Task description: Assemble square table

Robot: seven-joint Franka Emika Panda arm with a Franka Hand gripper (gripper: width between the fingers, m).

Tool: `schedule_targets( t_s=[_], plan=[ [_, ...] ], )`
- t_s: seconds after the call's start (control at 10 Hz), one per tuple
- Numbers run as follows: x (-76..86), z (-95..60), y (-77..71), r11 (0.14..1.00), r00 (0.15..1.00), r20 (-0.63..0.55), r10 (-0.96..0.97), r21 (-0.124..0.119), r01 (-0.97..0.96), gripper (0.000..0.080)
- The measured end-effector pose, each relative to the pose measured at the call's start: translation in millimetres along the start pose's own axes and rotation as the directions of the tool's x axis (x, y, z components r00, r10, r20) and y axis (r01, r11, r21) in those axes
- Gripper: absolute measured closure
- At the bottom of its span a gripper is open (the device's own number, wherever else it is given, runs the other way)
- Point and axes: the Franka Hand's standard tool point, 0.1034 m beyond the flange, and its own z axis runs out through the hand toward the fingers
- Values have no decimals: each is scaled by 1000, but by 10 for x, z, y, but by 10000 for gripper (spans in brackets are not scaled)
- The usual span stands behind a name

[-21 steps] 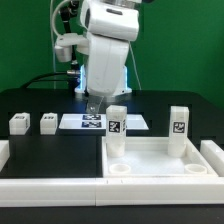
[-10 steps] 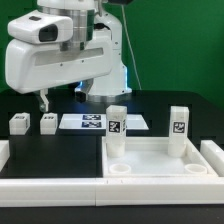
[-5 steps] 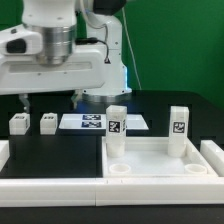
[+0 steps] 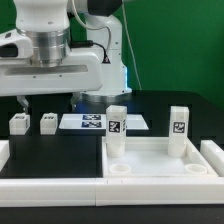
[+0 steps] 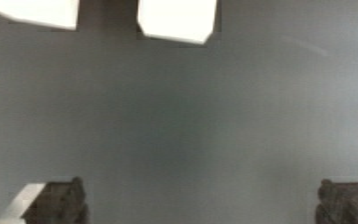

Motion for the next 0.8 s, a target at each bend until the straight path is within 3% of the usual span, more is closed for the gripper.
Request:
schedule_targets(
  t_s=[0.3, 0.4, 0.6, 0.8],
  plan=[
    [-210, 46, -74, 996, 952, 307, -8, 86, -20, 151],
    [-161, 87, -136, 996, 946, 322, -22, 88, -7, 151],
    [-196, 101, -231, 993, 897, 438, -56, 120, 3, 151],
    [-164, 127, -214, 992, 896, 438, -73, 121, 22, 151]
  ],
)
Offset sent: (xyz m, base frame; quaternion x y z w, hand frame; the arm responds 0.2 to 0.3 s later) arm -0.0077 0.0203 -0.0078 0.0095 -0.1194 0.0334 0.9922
